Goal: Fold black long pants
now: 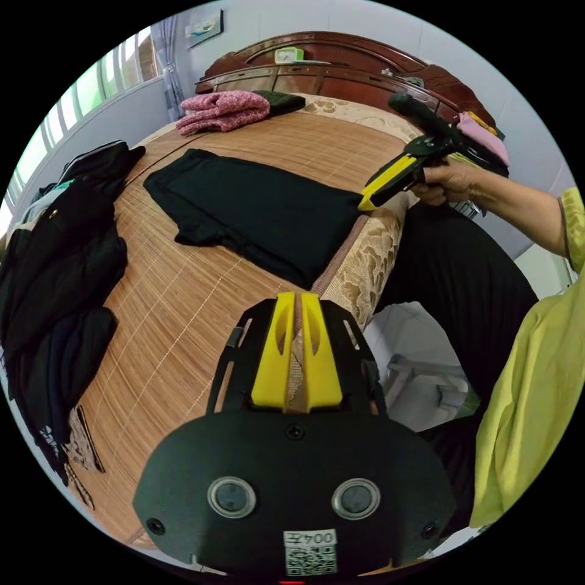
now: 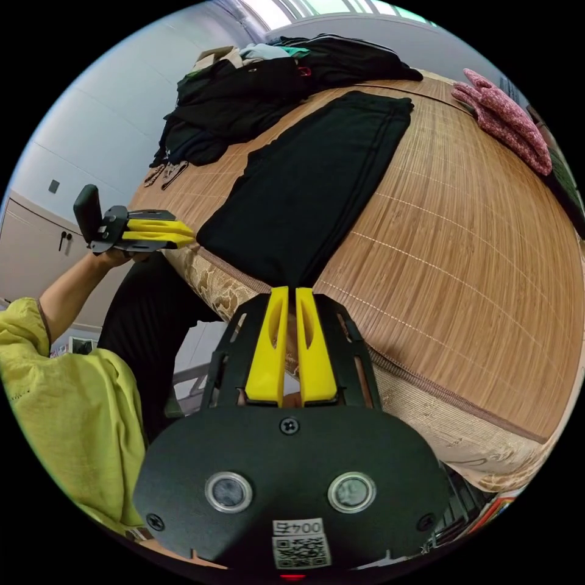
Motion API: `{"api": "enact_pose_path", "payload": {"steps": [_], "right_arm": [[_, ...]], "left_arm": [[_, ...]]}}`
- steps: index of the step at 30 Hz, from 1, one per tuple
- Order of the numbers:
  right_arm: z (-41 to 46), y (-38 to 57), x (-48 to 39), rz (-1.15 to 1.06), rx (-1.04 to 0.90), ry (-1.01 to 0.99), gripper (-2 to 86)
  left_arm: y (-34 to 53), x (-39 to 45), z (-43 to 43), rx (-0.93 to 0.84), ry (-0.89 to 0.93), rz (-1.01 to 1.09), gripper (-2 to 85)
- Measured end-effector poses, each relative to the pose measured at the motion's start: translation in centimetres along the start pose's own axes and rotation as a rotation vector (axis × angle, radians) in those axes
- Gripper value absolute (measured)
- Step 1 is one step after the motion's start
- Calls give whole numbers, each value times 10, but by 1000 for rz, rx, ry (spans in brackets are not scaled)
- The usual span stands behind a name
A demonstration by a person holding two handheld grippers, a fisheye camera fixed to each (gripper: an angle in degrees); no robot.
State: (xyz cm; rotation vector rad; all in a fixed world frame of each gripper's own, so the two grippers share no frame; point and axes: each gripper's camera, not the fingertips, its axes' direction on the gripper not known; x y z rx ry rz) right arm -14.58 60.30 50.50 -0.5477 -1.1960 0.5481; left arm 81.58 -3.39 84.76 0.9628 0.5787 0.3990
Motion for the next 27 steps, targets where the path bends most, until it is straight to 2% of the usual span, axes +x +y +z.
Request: {"api": "enact_pose_path", "payload": {"steps": [3, 5, 9, 10, 13, 17, 19, 20, 21, 24, 27], "right_arm": [[-1, 13, 8, 30, 28, -15, 35], [-3, 23, 14, 59, 46, -34, 37], [-10, 38, 24, 88, 43, -20, 42], [-13, 44, 28, 94, 36, -11, 42], [-28, 62, 36, 138, 98, 25, 16], [-36, 71, 35, 123, 218, -42, -3], [-23, 68, 34, 131, 151, -29, -4], [-9, 66, 37, 147, 40, 3, -4], [-6, 68, 38, 148, 33, 9, -4], [-17, 83, 51, 211, 103, -68, 3], [-31, 106, 62, 269, 179, -87, 29]], "left_arm": [[-12, 11, -21, 127, 40, -39, 12], [-27, 24, -23, 149, 29, -11, 11], [-50, 43, 20, -108, -42, 26, 5], [-46, 42, 18, -46, -23, -10, 4], [-45, 42, 14, -28, 28, -64, 3], [-50, 55, 12, -38, -5, -39, 3], [-52, 62, 10, -44, -22, -26, 4], [-53, 64, 9, -45, -22, -26, 4], [-53, 66, 8, -44, -17, -31, 5], [-54, 69, 4, -39, 4, -54, 9], [-55, 80, -13, -9, -49, -19, 19]]}}
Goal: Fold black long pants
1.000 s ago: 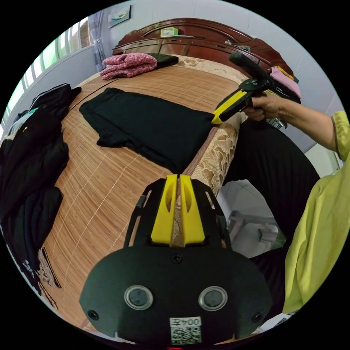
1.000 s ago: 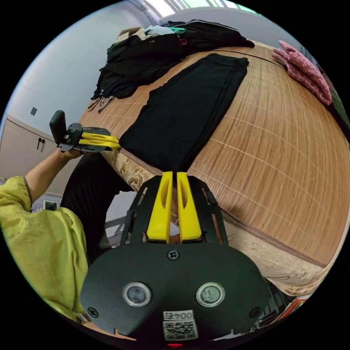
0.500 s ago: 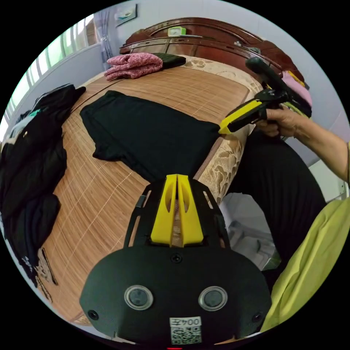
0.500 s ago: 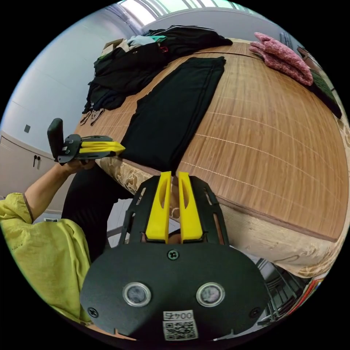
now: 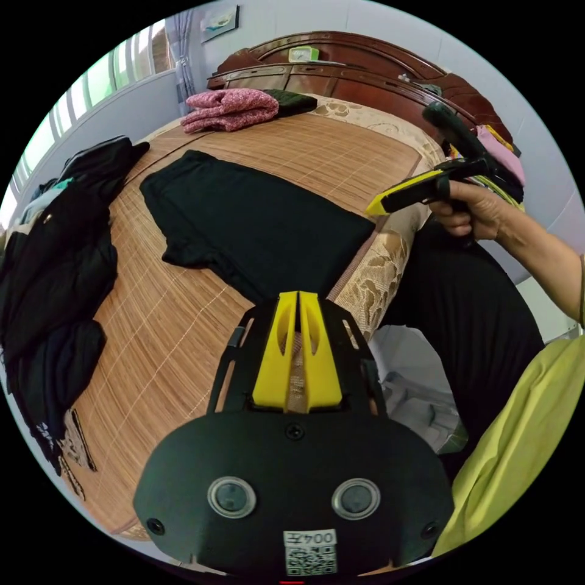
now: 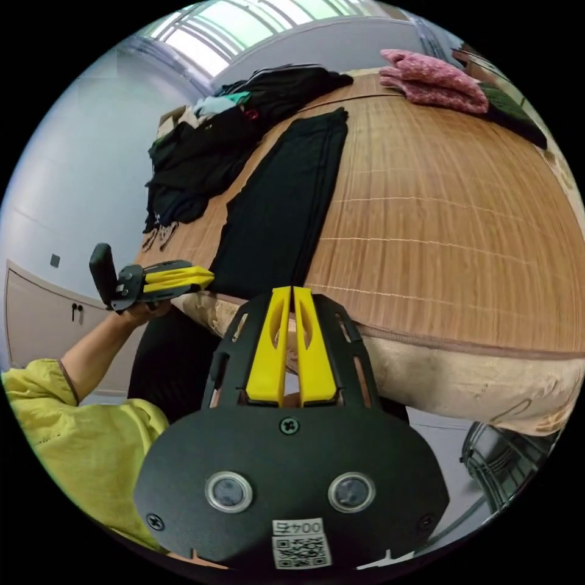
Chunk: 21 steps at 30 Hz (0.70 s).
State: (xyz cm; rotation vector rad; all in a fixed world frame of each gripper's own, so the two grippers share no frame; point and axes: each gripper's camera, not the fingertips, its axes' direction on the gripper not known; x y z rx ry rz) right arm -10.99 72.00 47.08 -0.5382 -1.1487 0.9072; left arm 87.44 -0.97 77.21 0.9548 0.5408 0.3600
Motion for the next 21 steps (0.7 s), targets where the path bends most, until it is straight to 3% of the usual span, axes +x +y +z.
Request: {"api": "enact_pose_path", "payload": {"steps": [4, 10, 21], "right_arm": [[-3, 14, 24, 120, 13, -161, 70], [20, 21, 20, 168, -55, -222, 95], [21, 23, -28, 136, -9, -255, 35]], "left_arm": [[3, 27, -17, 60, -68, 112, 54], [-6, 51, -12, 31, -81, 181, 98], [-20, 63, -18, 1, -66, 150, 120]]}}
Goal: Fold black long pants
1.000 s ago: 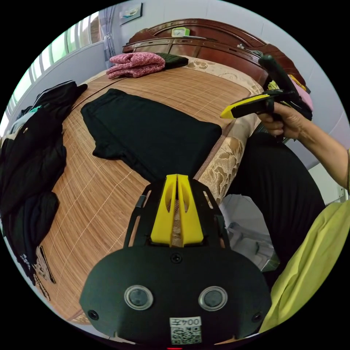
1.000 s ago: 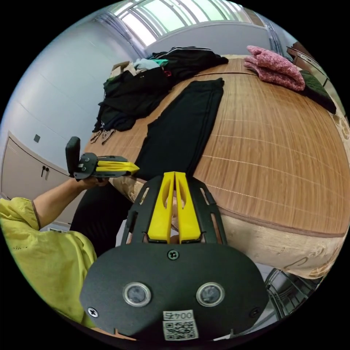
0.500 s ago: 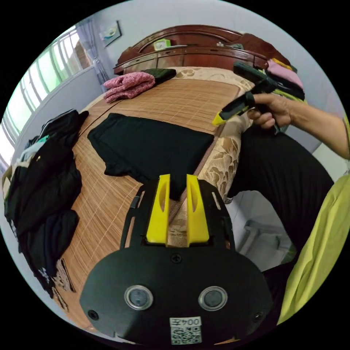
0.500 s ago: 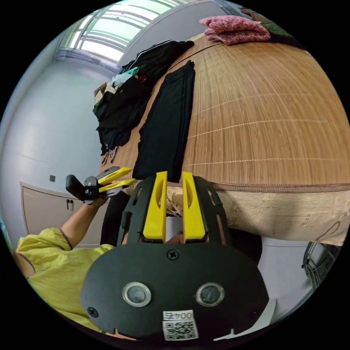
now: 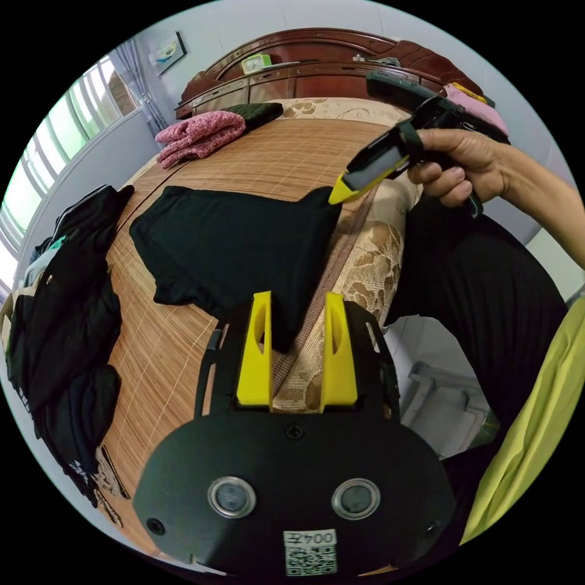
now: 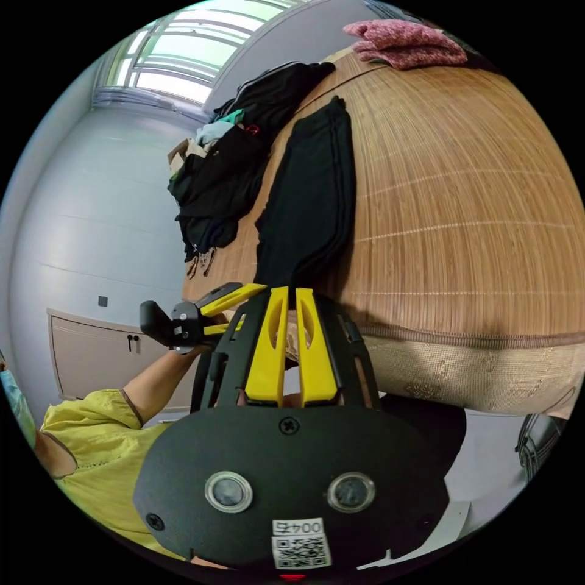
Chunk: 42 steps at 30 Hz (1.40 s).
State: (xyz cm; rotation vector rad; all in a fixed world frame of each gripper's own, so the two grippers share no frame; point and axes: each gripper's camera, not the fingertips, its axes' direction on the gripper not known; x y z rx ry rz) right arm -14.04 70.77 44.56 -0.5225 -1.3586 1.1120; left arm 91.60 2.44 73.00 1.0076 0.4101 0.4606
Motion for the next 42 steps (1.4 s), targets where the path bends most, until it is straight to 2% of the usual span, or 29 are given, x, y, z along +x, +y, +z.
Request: {"api": "enact_pose_path", "payload": {"steps": [6, 11, 18, 21, 26, 32, 39, 42], "right_arm": [[17, 2, -37, -43, -21, 18, 33], [36, 11, -65, -19, 7, -44, 33], [74, 24, -117, -59, -16, -28, 37], [88, 40, -148, -157, 2, 98, 60], [130, 69, -228, -423, -23, 461, 180], [223, 89, -321, -743, -117, 793, 185], [316, 99, -387, -854, -107, 1016, 167], [346, 102, -405, -875, -112, 1120, 118]], "left_arm": [[-1, 1, -11, 9, -14, -68, 116], [-4, -5, -31, 41, 6, -138, 106], [-13, 1, -44, -14, -128, -98, 44], [-17, -5, -55, -15, -103, -110, 27], [-25, -14, -72, -32, -68, -98, 16], [-38, -24, -90, -58, -62, -74, 11], [-54, -43, -113, -72, -33, -87, 9], [-60, -54, -123, -74, -14, -95, 10]]}}
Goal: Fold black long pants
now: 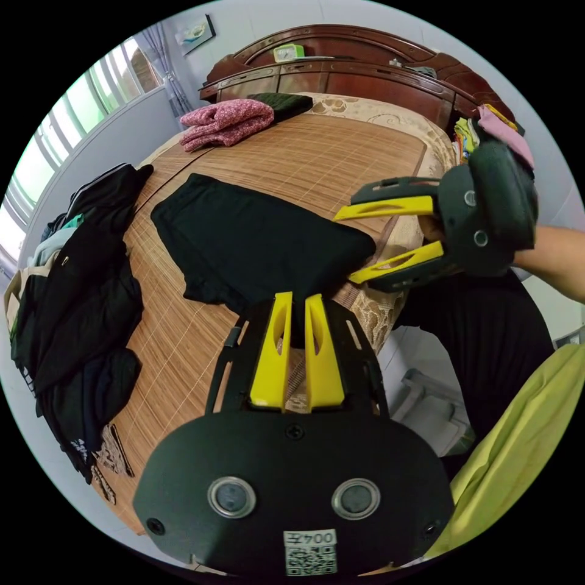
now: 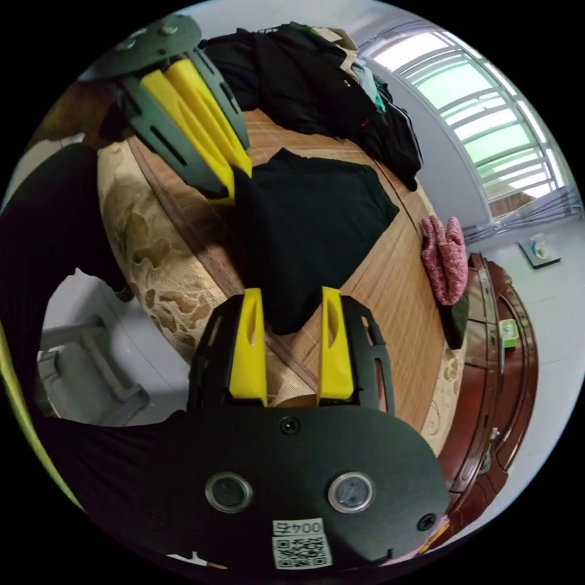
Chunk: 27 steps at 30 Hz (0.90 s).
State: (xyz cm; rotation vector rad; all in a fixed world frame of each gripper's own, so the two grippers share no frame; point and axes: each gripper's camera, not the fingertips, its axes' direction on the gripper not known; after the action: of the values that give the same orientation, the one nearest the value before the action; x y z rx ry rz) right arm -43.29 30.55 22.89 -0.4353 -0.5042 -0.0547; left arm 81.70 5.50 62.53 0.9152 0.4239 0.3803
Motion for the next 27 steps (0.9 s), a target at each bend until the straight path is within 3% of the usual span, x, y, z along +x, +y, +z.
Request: {"api": "enact_pose_path", "payload": {"steps": [4, 20, 27], "right_arm": [[-20, -22, -19, -15, 63, 65, 49], [-123, -80, -69, -243, 52, -206, 46], [-129, -124, -26, -191, 4, -306, 46]], "left_arm": [[-5, -11, -13, -4, 29, 8, 11], [19, 22, -102, -53, 126, 179, 12], [-26, 0, -137, -163, 116, 282, 15]]}}
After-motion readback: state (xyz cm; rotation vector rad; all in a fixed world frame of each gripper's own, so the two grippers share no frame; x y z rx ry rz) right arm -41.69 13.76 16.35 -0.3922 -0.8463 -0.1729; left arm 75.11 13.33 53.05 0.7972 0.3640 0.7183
